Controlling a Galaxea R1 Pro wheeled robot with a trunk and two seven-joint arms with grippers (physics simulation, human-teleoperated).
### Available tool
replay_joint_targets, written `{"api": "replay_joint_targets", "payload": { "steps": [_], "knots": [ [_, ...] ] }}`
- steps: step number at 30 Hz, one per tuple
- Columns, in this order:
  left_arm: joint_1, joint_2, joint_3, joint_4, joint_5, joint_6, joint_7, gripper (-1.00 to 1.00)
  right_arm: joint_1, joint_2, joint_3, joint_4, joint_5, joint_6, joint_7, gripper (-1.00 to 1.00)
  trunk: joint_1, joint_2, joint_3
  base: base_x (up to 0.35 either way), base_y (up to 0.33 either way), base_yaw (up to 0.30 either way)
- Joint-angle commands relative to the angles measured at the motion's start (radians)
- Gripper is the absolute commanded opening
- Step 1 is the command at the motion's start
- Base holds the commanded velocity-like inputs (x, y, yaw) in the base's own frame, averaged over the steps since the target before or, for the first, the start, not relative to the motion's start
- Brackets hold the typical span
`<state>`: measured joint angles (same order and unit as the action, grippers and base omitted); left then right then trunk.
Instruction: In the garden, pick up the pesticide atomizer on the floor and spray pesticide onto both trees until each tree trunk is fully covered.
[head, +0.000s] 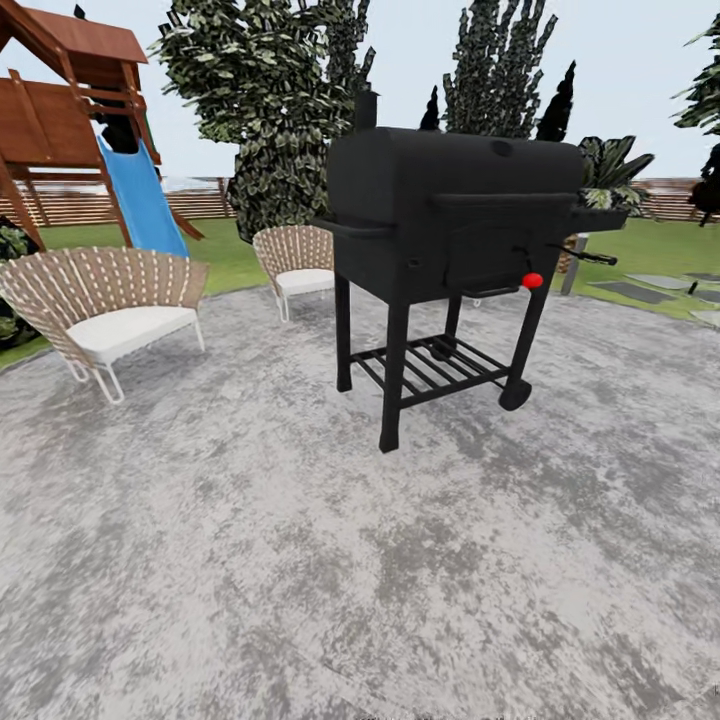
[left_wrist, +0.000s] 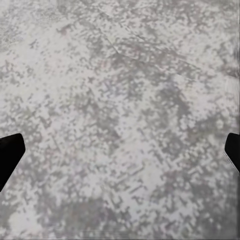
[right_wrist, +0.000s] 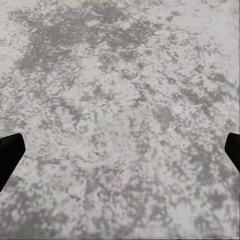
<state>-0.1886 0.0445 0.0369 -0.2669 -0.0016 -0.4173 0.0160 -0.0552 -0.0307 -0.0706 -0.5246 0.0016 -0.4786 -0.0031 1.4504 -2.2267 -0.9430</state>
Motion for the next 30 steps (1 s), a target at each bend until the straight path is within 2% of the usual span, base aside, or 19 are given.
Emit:
{"api": "replay_joint_targets", "payload": {
  "steps": [1,30],
  "knots": [
    [0.0,0.0,0.0,0.0,0.0,0.0,0.0,1.0,0.0,0.0,0.0,0.0,0.0,0.0,0.0,1.0,0.004,-0.007,-0.003,0.0,0.0,-0.3],
    [0.0,0.0,-0.001,-0.001,0.0,-0.002,-0.001,1.0,0.0,0.001,0.003,0.001,0.0,0.001,0.006,1.0,0.004,-0.007,0.0,0.0,0.0,-0.3]
  ]
}}
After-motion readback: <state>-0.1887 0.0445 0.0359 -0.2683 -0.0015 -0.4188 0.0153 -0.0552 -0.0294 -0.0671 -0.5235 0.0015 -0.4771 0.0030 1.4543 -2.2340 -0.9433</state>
